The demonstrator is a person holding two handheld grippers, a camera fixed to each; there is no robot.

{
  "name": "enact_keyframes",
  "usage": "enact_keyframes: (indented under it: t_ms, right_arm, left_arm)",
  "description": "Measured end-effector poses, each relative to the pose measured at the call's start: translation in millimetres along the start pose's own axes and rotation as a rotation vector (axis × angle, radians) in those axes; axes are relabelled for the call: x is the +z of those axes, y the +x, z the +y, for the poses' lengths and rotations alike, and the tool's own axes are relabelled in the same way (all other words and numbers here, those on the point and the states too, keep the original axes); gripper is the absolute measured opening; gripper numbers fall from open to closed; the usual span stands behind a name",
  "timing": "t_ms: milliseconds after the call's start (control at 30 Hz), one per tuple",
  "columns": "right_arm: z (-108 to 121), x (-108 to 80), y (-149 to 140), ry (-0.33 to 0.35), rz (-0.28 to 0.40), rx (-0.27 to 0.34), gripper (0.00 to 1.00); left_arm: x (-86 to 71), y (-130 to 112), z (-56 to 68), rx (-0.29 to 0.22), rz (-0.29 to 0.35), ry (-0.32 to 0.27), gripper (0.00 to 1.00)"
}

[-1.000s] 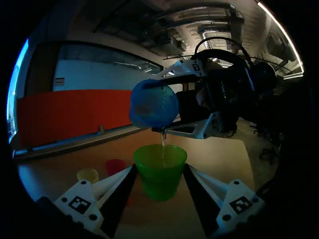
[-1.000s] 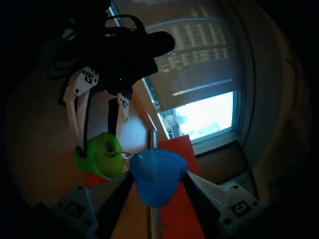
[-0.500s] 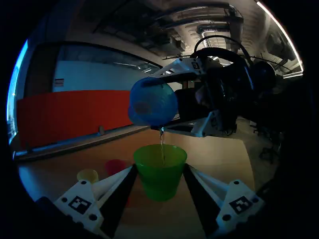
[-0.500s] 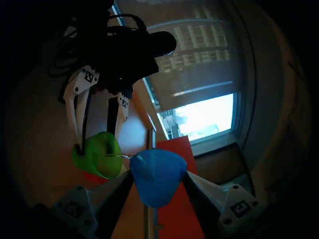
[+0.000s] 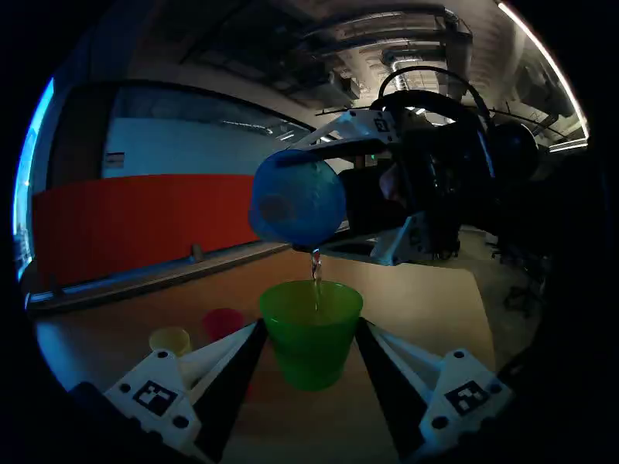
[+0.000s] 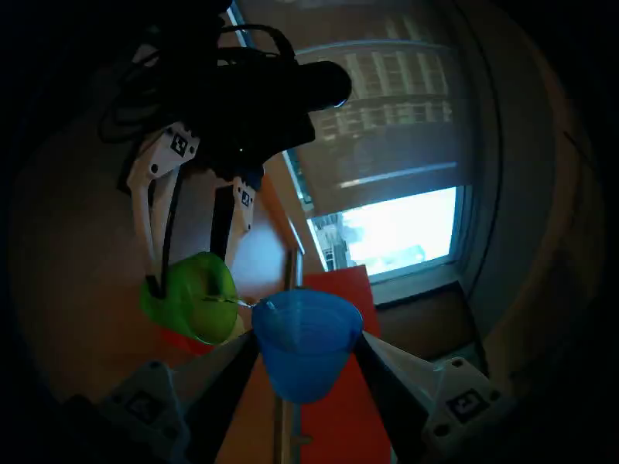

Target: Pour water

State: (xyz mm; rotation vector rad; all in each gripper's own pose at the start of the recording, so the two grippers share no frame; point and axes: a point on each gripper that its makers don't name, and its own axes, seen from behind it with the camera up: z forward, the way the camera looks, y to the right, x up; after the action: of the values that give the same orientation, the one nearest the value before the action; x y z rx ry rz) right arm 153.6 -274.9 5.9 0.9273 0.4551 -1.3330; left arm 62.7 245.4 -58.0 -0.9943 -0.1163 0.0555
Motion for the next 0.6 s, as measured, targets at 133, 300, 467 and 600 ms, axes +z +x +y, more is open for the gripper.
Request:
enact_keyframes:
  t_ms: [133,300,467,600]
  right_arm:
    - [-0.9,0.2,1.3,0.002,0.0,-0.011,0.89]
    - [-2.7,0.5,2.6,0.007,-0.002,-0.023,0.89]
    - [-3.1,0.8,3.0,0.007,-0.004,-0.042,0.89]
    - [-2.8,1.1,2.9,0.007,-0.008,-0.059,0.89]
  left_arm:
    - [-1.0,0.0,0.0,0.0,0.001,0.001,0.83]
    - [-1.8,-1.0,0.4,0.001,0.002,0.002,0.83]
    - [-1.9,-0.7,0.3,0.004,0.002,0.003,0.83]
    - [-1.7,0.3,-0.3,0.003,0.006,0.003,0.83]
